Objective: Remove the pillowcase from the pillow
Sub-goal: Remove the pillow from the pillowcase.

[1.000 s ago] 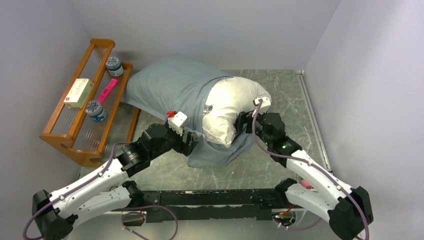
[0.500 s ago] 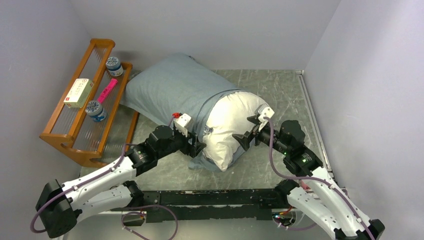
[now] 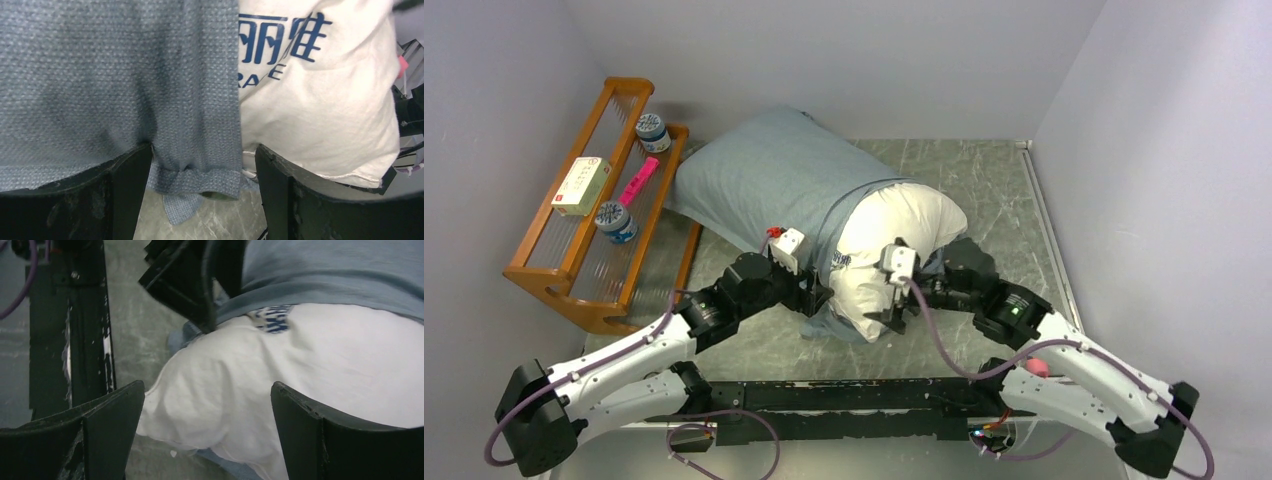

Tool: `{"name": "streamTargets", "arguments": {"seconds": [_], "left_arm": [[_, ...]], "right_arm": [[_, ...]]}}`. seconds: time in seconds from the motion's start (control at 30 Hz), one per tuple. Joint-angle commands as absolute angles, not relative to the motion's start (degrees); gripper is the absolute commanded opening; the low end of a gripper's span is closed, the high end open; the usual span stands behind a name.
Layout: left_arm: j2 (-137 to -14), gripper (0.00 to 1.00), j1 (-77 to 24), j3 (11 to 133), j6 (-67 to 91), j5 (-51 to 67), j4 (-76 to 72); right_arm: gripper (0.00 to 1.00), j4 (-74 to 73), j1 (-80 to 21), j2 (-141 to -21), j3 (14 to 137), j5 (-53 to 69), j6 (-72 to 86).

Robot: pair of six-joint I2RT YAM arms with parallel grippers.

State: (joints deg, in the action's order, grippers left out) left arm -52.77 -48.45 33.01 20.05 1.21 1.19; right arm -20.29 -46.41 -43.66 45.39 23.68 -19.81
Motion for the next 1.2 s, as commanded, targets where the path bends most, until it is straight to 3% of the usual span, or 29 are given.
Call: {"name": "streamTargets", "arguments": {"seconds": [0.0,0.37,0.63,1.03,1.17], "left_arm": [[-50.6,0.80,-48.4,33.0,21.7,-1.9,3.4],[-52.5,0.80,-48.4,32.4,22.0,-0.4,0.7],[-52.1,0.81,-48.4,32.1,21.4,0.6,0.4],[-51.2,0.81,-48.4,33.0,20.0,1.8,1.6],[-52.0,0.80,-48.4,33.5,18.7,5.6,0.8]], "right_arm": [[1.00,-24.1,-54.1,-46.8,50.0,14.2,-24.2],[1.00,-26.9,-74.0,-55.9,52.2,-9.7,-24.9],[1.00,-23.5,-74.5,-58.9,47.0,-21.9,-26.0],[0.99,-23.9,-73.7,-66.1,43.2,-29.4,-26.3],[0.87,-22.8,-71.9,-65.2,43.0,-29.1,-26.1]]}}
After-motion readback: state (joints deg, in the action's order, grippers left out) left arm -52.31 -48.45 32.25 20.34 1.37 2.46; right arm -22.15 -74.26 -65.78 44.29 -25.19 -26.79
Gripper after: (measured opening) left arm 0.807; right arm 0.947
